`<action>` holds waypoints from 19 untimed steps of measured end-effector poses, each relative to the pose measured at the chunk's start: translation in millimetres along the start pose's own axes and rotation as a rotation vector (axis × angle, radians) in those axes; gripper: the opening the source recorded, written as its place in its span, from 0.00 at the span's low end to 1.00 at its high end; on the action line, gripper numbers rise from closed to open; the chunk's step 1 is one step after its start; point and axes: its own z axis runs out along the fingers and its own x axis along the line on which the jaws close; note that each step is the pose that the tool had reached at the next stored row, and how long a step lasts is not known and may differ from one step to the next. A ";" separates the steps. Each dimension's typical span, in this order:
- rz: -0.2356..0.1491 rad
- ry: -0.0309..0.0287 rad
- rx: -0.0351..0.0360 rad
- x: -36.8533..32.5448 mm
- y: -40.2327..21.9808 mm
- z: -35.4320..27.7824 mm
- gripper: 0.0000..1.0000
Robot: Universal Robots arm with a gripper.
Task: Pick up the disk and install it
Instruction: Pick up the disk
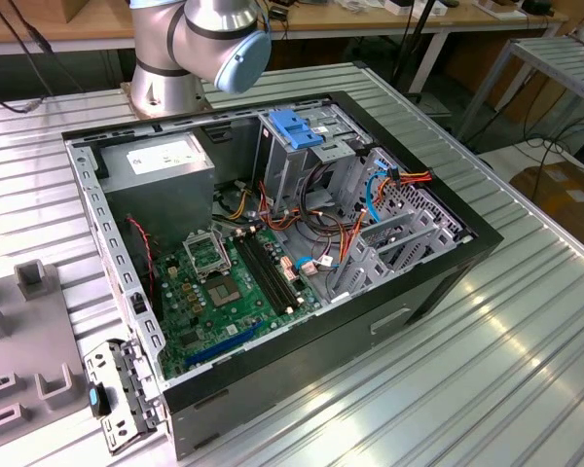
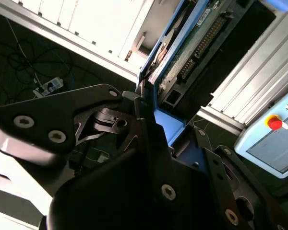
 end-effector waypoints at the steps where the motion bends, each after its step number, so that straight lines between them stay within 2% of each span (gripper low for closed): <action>1: 0.000 0.0000 -0.0001 0.0 0.0 -0.1 0.37; 9: 0.000 0.0000 0.0000 0.0 -2.0 -0.1 0.37; 14: 0.000 0.0001 -0.0001 -0.2 -8.5 -0.1 0.37; 16: 0.000 0.0000 0.0000 -1.0 -33.5 0.0 0.37; 17: 0.000 0.0000 0.0000 -1.3 -42.6 0.0 0.37; 19: 0.000 0.0000 -0.0001 -1.3 -42.9 0.0 0.37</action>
